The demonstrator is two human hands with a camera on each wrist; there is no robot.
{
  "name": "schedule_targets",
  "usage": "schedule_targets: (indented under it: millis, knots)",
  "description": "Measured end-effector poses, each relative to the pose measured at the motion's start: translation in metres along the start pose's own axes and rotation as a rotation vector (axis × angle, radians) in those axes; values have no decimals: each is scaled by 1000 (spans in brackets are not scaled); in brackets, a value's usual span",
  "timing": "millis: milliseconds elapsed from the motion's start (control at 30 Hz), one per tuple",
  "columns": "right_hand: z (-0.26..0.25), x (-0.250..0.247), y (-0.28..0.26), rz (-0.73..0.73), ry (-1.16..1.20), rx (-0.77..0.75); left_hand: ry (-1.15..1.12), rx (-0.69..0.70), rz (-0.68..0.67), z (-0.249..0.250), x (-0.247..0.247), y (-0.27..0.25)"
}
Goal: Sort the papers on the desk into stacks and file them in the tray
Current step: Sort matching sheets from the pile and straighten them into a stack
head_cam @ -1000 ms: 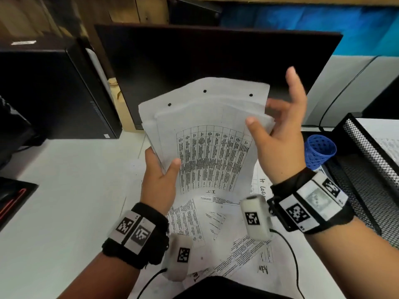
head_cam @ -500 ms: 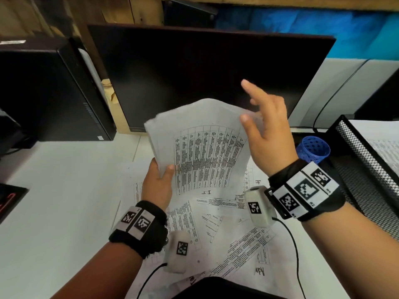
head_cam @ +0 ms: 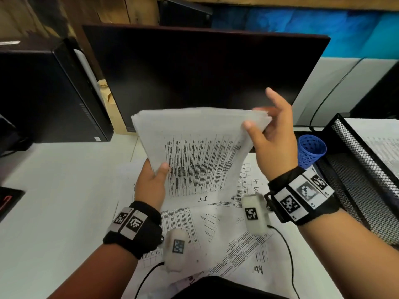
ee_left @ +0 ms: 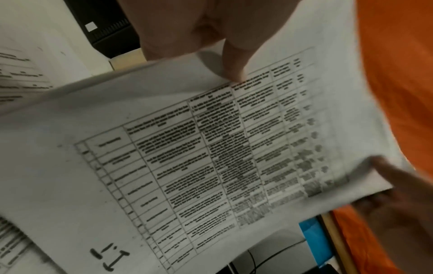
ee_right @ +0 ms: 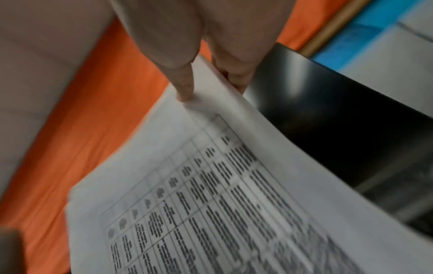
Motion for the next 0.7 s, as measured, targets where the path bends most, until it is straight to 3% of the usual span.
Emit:
schedule_targets:
  millis: [67, 167, 433, 700]
  knots:
    - [26, 7, -14, 0, 190, 152, -34, 5, -8, 0, -1, -1]
    - [59, 34, -39, -122, 195, 330, -60, 29, -43, 3, 4, -3]
    - [65, 36, -63, -29, 179, 312, -11, 86, -63, 11, 24, -16]
    - [103, 55, -88, -200, 83, 476, 75, -55, -6, -19, 27, -18]
Point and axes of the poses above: each hand's wrist, its own y-axis towards the middle knuckle, its own x-axis out of the palm, z = x × y, the point moved 10 cm from there along y, towards the middle knuckle, and after that the axes turned 14 degrees about -z, right-handed, at the moved point
